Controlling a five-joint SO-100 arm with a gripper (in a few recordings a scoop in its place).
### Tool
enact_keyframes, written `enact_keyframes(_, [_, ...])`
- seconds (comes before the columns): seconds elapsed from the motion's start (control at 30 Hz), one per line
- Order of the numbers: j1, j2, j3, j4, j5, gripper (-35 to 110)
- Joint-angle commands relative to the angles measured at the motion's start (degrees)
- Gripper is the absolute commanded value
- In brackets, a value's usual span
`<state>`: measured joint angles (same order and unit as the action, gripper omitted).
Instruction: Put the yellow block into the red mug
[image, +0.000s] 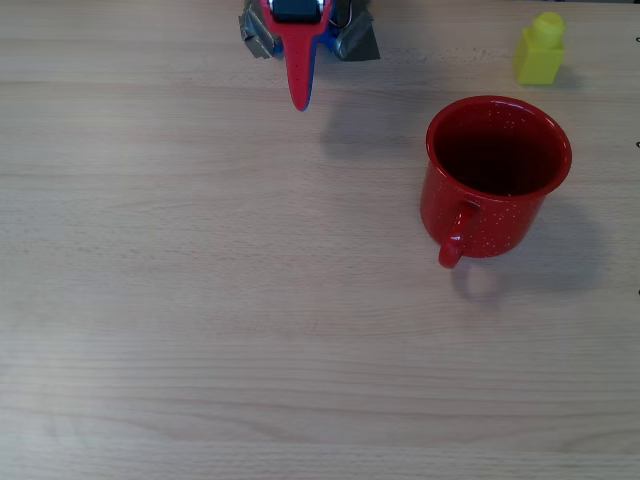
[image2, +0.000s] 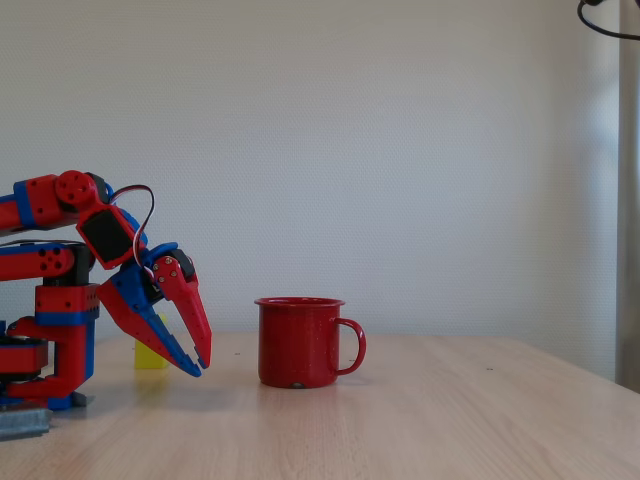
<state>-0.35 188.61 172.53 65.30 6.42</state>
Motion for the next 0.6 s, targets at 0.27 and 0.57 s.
enact_keyframes(0.27, [0.4,0.8,-0.8,-0.6,-1.1,0])
enact_keyframes(0.57, [0.2,0.8,-0.8,-0.6,-0.9,0])
